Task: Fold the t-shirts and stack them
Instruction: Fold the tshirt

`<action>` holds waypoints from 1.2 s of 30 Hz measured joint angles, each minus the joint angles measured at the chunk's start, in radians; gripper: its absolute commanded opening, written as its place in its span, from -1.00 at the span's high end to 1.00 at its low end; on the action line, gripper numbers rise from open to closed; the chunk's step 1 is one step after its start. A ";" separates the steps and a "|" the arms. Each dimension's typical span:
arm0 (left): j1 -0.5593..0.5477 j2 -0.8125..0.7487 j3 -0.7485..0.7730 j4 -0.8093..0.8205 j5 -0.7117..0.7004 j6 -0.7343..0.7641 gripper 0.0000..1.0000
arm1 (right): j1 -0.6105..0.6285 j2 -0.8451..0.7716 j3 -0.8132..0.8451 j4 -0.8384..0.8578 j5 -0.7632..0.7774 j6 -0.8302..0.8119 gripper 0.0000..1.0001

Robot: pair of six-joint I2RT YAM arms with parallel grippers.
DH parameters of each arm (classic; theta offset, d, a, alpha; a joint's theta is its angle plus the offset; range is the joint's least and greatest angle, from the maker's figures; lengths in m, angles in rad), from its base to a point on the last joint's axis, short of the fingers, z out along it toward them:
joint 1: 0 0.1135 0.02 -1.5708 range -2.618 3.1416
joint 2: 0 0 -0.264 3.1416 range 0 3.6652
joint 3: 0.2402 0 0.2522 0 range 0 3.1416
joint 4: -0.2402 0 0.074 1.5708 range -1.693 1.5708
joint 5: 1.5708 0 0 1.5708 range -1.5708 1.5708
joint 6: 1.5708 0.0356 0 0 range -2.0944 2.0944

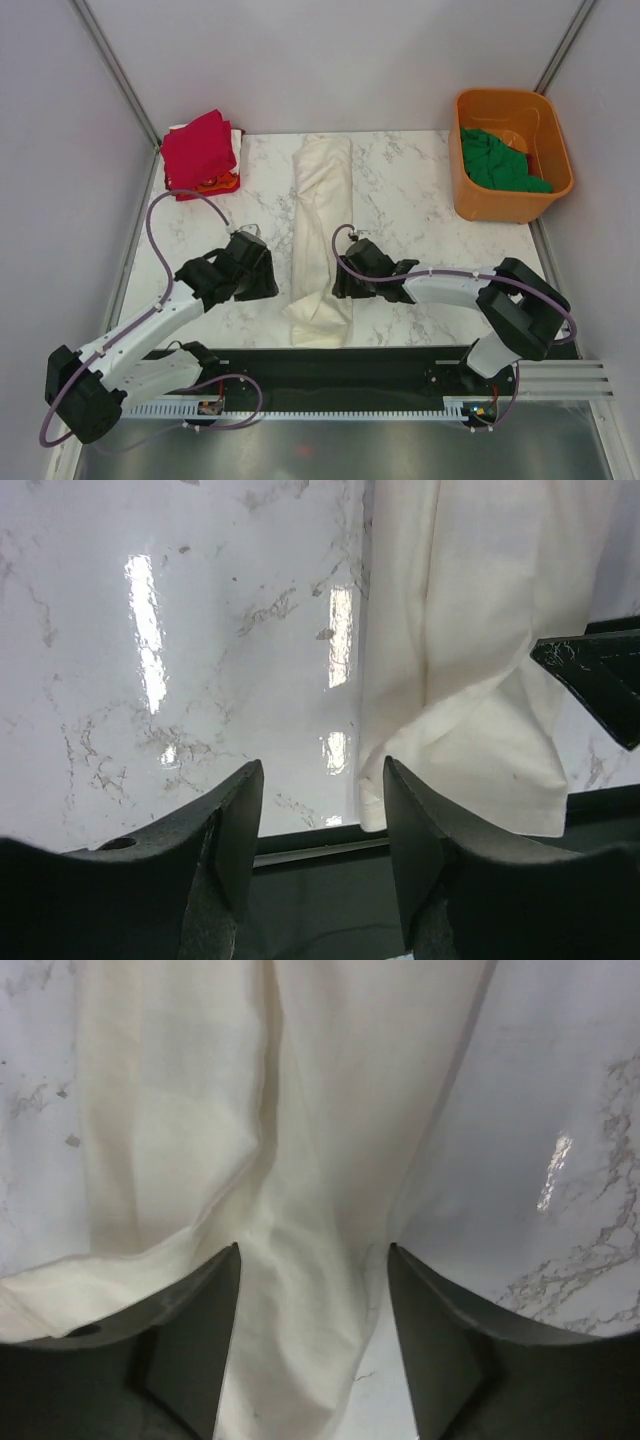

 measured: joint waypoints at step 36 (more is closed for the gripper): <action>-0.181 0.139 -0.066 0.332 0.219 -0.159 0.95 | -0.202 -0.265 -0.026 -0.169 0.137 -0.138 -0.76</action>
